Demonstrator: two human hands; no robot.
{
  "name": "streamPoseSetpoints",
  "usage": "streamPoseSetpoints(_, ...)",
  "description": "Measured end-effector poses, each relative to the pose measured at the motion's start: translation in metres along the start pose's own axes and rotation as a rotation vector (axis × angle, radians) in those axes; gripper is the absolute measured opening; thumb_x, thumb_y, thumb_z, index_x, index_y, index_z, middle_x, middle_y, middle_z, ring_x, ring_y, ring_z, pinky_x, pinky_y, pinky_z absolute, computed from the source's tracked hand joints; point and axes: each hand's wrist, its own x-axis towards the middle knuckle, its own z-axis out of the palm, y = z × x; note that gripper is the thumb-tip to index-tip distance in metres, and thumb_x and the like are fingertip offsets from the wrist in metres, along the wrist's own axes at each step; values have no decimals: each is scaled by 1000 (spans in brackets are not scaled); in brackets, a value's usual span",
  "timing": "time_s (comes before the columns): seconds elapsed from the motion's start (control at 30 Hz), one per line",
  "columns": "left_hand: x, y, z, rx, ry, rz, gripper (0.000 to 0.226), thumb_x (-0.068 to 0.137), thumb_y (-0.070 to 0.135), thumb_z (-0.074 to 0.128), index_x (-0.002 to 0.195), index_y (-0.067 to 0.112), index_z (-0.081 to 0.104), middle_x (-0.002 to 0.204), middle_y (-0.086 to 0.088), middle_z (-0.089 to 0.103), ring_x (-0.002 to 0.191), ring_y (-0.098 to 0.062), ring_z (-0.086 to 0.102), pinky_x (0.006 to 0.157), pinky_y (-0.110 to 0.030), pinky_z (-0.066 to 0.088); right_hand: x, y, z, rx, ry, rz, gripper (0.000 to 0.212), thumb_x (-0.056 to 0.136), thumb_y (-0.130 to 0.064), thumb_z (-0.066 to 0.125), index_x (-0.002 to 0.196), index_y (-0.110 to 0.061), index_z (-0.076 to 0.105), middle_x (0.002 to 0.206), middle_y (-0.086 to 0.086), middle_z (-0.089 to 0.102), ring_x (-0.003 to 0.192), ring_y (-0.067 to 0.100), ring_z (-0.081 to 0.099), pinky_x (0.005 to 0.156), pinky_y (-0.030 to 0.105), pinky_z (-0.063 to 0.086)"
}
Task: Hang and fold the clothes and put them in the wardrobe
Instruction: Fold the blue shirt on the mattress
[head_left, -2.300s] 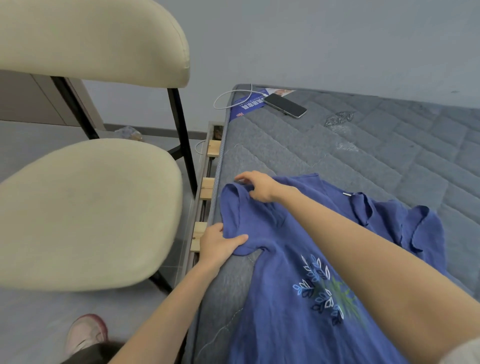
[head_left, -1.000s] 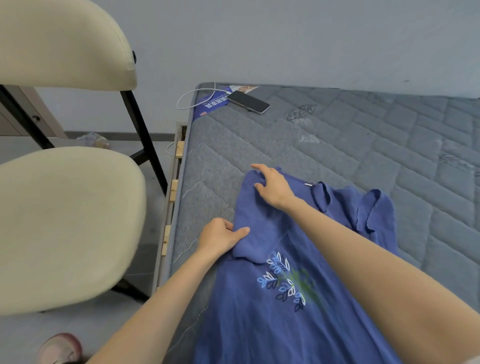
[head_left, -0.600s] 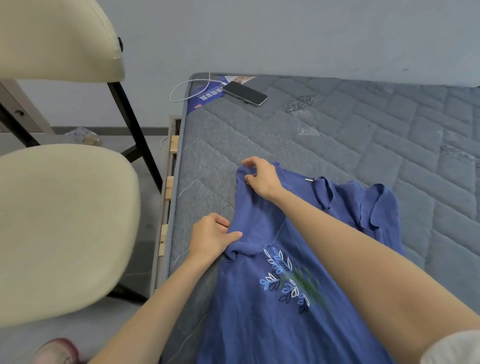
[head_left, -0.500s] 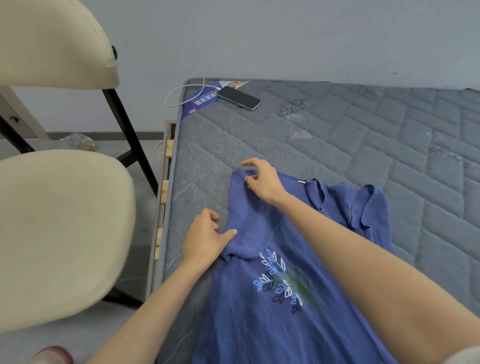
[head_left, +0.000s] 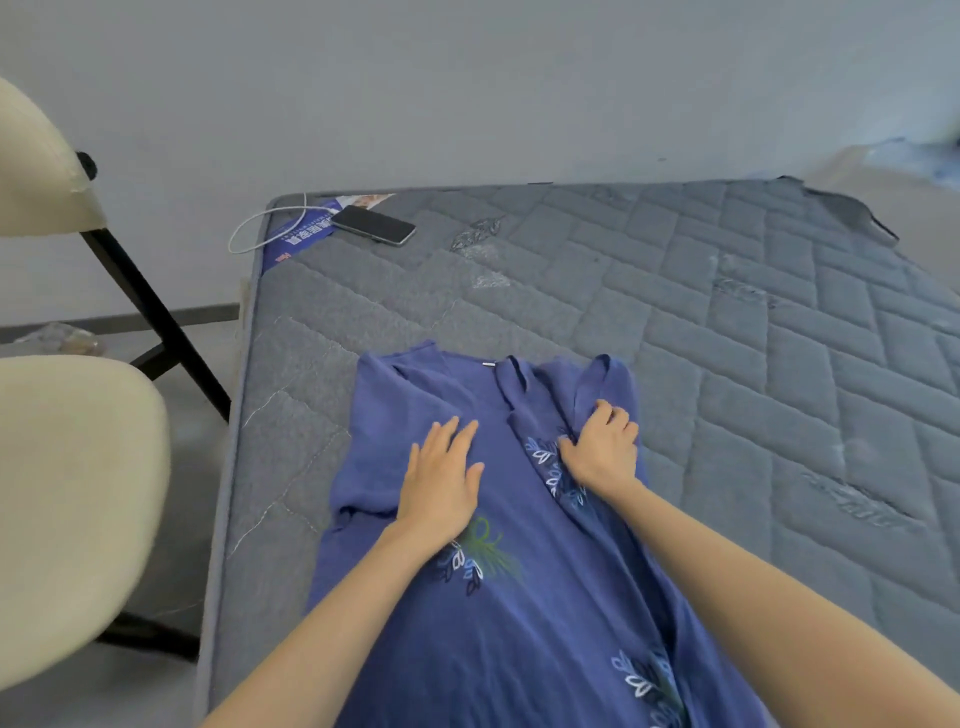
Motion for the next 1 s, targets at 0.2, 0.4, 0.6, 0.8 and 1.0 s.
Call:
streamPoseSetpoints(0.2,-1,24,19,8,-166,21,54,102,28,35,151,20,15,159,1,4,147,-18,1,117,-38,7,5,48,-25,513,230,252,19,93,-6,42,110,1,44,115,26,55,107,41,52,79,40,38)
streamPoseSetpoints(0.4,6,45,25,35,-243,14,55,102,30,33,151,21,12,160,-1,1,147,-23,0,117,-42,10,3,106,-51,894,447,811,34,96,-14,37,125,3,33,124,31,52,113,45,51,87,43,38)
streamPoseSetpoints(0.6,7,64,38,93,-321,20,56,102,31,33,152,23,9,160,-4,-1,146,-29,0,117,-45,12,-13,150,-39,698,282,878,52,89,-14,51,131,5,28,138,28,41,128,43,36,105,46,31)
streamPoseSetpoints(0.8,8,66,44,121,-334,30,56,102,32,32,152,25,8,160,-3,-2,146,-29,0,117,-45,13,6,151,-48,449,110,712,67,88,-42,58,133,1,34,142,20,39,133,36,34,107,45,27)
streamPoseSetpoints(1.0,16,66,44,113,-324,53,55,102,32,32,151,27,9,160,-1,-1,147,-26,-1,117,-44,12,39,154,-53,567,-43,531,63,86,-46,62,127,0,48,131,19,54,120,36,52,99,42,44)
